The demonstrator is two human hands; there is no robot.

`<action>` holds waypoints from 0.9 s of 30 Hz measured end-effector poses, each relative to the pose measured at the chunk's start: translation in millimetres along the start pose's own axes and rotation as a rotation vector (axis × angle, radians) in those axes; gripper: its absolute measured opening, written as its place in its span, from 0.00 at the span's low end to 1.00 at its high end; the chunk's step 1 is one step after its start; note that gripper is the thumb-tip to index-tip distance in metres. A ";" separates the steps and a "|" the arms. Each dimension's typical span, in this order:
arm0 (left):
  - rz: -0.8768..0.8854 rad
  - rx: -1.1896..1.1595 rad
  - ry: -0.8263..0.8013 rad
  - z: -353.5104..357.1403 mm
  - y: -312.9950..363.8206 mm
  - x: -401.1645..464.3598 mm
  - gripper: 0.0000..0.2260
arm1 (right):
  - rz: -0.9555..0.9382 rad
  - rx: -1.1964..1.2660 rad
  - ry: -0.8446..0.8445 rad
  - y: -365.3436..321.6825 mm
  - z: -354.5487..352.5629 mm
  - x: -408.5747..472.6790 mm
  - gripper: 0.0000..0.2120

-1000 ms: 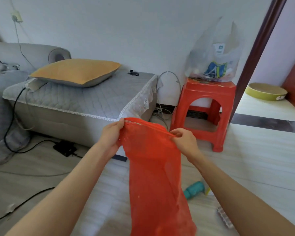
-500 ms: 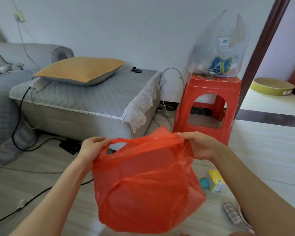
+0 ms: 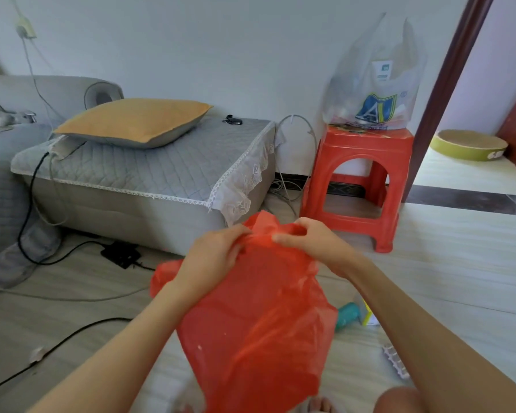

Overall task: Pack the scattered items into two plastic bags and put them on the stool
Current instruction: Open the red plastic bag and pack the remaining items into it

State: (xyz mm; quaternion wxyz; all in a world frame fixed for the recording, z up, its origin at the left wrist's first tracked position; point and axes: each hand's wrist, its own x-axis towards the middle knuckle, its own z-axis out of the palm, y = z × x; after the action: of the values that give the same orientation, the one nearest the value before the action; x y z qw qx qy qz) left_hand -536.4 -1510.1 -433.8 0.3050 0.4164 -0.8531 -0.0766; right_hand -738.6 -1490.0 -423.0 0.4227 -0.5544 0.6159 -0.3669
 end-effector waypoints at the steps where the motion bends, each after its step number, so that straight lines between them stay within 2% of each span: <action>1: -0.060 -0.033 -0.020 -0.9 -0.2 3.2 0.14 | -0.039 -0.321 0.054 9.1 -3.7 0.8 0.13; 2: -0.094 -0.032 -0.042 0.3 -1.0 6.9 0.11 | -0.068 -0.552 0.099 17.9 -9.0 0.5 0.13; 4: -0.149 -0.015 -0.074 3.2 -2.0 10.6 0.08 | -0.062 -0.652 0.174 35.9 -26.1 -5.2 0.12; 8: -0.246 -0.009 -0.106 14.0 -5.2 21.5 0.07 | 0.069 -0.496 0.360 58.7 -72.8 -34.1 0.11; 12: -0.295 -0.075 -0.055 36.2 26.8 45.4 0.09 | 0.227 -0.504 0.256 80.0 -86.6 -55.1 0.19; 14: -0.288 -0.139 -0.021 50.9 52.4 57.8 0.08 | 0.166 -0.511 0.411 81.0 -85.1 -57.6 0.20; 16: -0.308 -0.180 0.001 65.0 80.3 65.8 0.13 | 0.018 -0.511 0.642 74.7 -80.3 -62.8 0.17; 17: -0.317 -0.194 0.005 72.8 91.6 69.2 0.15 | -0.050 -0.492 0.705 71.5 -77.5 -65.7 0.15; 19: -0.332 -0.217 0.008 84.4 110.2 77.5 0.13 | -0.100 -0.412 0.724 68.2 -73.6 -71.8 0.15; 24: -0.280 -0.331 0.019 98.1 150.3 106.9 0.10 | -0.007 -0.324 0.666 81.5 -88.9 -88.3 0.25; 27: -0.206 -0.473 -0.055 97.1 167.5 113.3 0.09 | 0.017 -0.376 0.756 93.0 -109.9 -88.1 0.19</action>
State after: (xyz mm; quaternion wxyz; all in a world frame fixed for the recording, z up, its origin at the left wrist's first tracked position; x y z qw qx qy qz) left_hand -757.2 -1500.4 -395.5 0.3612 0.4161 -0.7724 -0.3158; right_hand -872.7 -1393.5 -457.6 0.0617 -0.4430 0.7885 -0.4222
